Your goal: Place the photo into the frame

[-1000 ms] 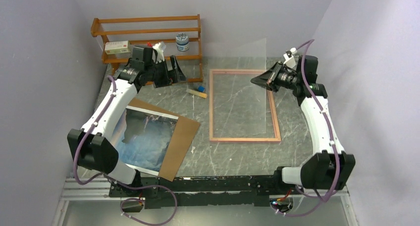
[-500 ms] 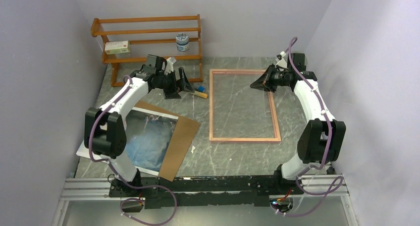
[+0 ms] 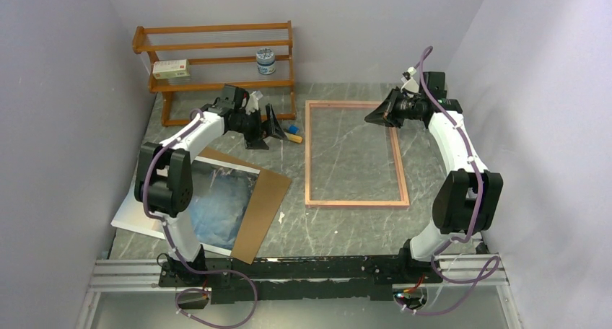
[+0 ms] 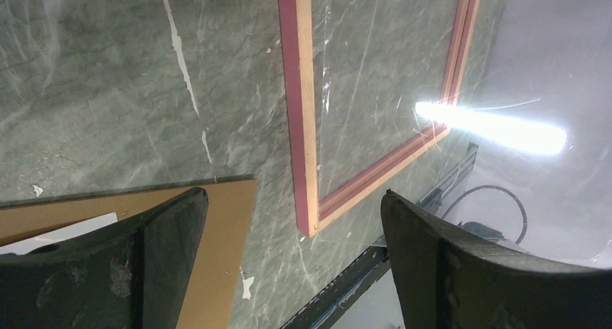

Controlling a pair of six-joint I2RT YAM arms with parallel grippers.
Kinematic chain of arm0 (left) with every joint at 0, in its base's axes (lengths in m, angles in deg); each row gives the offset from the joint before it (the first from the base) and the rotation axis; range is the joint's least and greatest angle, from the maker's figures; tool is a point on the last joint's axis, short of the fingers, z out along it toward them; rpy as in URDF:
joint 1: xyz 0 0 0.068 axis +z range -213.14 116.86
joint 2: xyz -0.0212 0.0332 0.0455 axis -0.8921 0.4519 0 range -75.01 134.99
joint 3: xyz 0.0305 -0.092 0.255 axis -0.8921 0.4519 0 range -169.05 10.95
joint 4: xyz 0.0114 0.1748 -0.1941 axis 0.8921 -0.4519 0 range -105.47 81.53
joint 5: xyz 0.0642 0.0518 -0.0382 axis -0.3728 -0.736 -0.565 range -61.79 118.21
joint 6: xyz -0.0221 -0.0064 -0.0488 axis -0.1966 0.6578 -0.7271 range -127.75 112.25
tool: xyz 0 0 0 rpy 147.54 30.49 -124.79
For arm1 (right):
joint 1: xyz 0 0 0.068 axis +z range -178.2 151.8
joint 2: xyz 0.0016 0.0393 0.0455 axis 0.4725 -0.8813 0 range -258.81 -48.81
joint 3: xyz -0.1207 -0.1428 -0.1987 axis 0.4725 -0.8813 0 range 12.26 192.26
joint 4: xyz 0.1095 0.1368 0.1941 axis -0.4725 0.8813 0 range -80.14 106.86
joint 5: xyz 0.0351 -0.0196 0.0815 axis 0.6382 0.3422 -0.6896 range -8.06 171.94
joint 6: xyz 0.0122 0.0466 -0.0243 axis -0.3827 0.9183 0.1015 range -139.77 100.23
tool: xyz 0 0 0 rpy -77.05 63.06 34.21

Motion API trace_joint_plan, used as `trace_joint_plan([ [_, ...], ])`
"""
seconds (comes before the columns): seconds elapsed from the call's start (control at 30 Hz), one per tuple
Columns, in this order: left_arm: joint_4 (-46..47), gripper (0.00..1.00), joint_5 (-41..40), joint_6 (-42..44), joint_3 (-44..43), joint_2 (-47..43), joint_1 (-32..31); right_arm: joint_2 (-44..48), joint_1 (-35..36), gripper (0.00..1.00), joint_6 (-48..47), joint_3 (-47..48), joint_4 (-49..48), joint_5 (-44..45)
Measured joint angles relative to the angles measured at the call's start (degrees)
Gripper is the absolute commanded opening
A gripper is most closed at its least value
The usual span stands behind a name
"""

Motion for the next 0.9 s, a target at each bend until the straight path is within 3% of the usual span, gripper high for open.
trace_joint_plan([
  [0.6, 3.39, 0.95, 1.73, -2.73, -0.22, 4.39, -0.92, -0.28, -0.11, 0.0, 3.06, 1.03, -6.25, -4.94],
  [0.9, 6.16, 0.95, 2.78, -3.17, -1.14, 9.11, -2.93, -8.74, -0.85, 0.0, 4.59, 0.94, -9.01, -4.26],
])
